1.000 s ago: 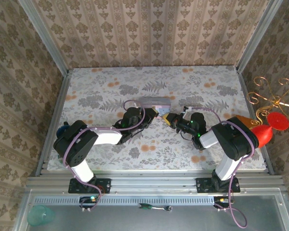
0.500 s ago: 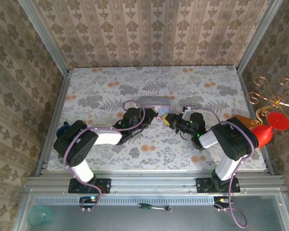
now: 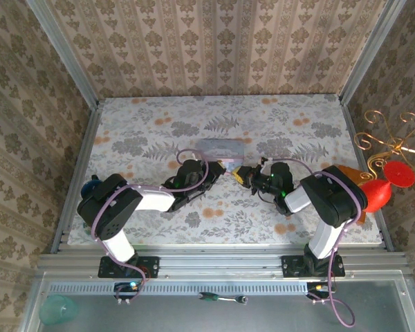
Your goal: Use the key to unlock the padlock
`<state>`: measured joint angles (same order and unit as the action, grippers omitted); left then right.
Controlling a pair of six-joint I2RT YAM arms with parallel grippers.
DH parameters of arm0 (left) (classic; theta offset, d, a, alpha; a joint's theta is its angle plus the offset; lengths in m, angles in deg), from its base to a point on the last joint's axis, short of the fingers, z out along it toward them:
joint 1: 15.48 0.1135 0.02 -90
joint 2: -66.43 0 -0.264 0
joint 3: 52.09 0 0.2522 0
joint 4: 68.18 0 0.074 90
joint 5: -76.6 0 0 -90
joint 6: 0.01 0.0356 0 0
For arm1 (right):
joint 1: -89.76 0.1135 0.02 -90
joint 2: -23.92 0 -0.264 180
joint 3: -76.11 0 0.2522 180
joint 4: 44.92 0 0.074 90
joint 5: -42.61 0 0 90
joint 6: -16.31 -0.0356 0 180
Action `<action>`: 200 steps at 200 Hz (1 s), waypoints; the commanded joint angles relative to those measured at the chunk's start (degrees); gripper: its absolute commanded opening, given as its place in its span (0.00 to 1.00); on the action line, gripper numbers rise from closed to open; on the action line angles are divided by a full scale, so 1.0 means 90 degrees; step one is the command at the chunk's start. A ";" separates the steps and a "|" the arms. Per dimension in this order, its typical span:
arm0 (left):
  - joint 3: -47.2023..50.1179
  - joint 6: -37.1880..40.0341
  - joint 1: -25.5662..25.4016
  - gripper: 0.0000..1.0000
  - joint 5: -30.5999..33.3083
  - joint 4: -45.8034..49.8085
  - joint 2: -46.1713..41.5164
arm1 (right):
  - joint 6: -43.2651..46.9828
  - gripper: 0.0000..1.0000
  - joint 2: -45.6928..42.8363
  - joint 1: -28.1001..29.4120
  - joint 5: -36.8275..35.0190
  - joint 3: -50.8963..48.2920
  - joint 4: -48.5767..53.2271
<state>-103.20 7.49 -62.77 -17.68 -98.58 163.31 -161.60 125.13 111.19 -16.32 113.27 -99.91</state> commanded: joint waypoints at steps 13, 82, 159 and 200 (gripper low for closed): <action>-0.0312 0.0207 -0.0496 0.00 -0.1146 -0.0724 -0.0077 | -0.0129 0.00 0.0194 0.0090 -0.0105 0.0271 -0.0077; -0.0508 0.0066 -0.0510 0.00 -0.1112 -0.1011 0.0211 | -0.0124 0.00 0.0066 0.0206 -0.0077 0.0330 -0.0125; -0.0553 0.0061 -0.0483 0.00 -0.1078 -0.0793 0.0247 | -0.0171 0.00 -0.0039 0.0338 -0.0083 0.0310 -0.0447; -0.0621 0.0095 -0.0476 0.00 -0.1098 -0.0468 0.0185 | 0.0287 0.00 -0.0469 0.0429 -0.0166 0.0346 -0.0063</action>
<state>-105.01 7.69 -63.51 -18.01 -99.81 165.19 -162.15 125.00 111.54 -21.43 113.55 -98.36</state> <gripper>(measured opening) 0.145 0.066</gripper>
